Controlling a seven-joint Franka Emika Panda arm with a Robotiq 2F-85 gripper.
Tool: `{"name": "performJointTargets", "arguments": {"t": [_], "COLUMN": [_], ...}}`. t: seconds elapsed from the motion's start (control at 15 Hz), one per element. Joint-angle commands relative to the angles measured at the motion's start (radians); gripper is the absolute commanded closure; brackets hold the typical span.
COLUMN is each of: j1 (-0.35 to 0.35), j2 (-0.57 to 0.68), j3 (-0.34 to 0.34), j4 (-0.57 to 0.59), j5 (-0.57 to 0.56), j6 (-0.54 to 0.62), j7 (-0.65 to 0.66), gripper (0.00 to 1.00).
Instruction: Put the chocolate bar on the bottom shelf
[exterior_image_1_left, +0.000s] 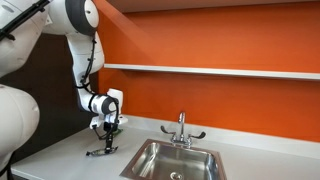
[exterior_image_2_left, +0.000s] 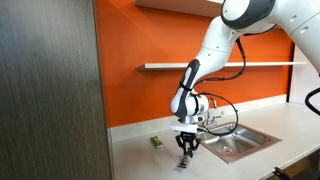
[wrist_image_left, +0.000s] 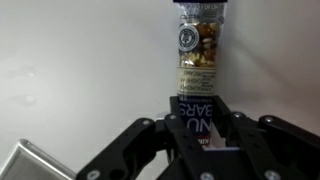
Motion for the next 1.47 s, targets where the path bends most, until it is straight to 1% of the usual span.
{"name": "performJointTargets", "arguments": {"t": [0.0,0.13,0.2,0.33,0.4,0.6,0.67,0.8,1.07,1.2,1.4], "j1": [0.034,0.029,0.016,-0.017,-0.017,-0.039,-0.040,-0.034,-0.041,-0.053,-0.069], "j2": [-0.099,-0.141,-0.162,-0.206,-0.224,-0.281,-0.299,-0.328,-0.390,-0.419,-0.458], "j3": [-0.032,-0.027,-0.013,0.022,0.022,0.051,0.052,0.038,0.028,0.034,0.043], "j4": [-0.069,-0.091,-0.100,-0.121,-0.130,-0.157,-0.166,-0.178,-0.205,-0.221,-0.247], "j5": [-0.060,-0.086,-0.088,-0.087,-0.094,-0.079,-0.090,-0.129,-0.246,-0.289,-0.309], "j6": [0.024,0.016,0.011,-0.003,-0.013,-0.049,-0.067,-0.104,-0.167,-0.182,-0.173], "j7": [0.054,0.033,0.008,-0.077,-0.098,-0.217,-0.251,-0.280,-0.347,-0.397,-0.438], "gripper": [0.90,0.90,0.90,0.90,0.90,0.90,0.90,0.90,0.90,0.90,0.90]}}
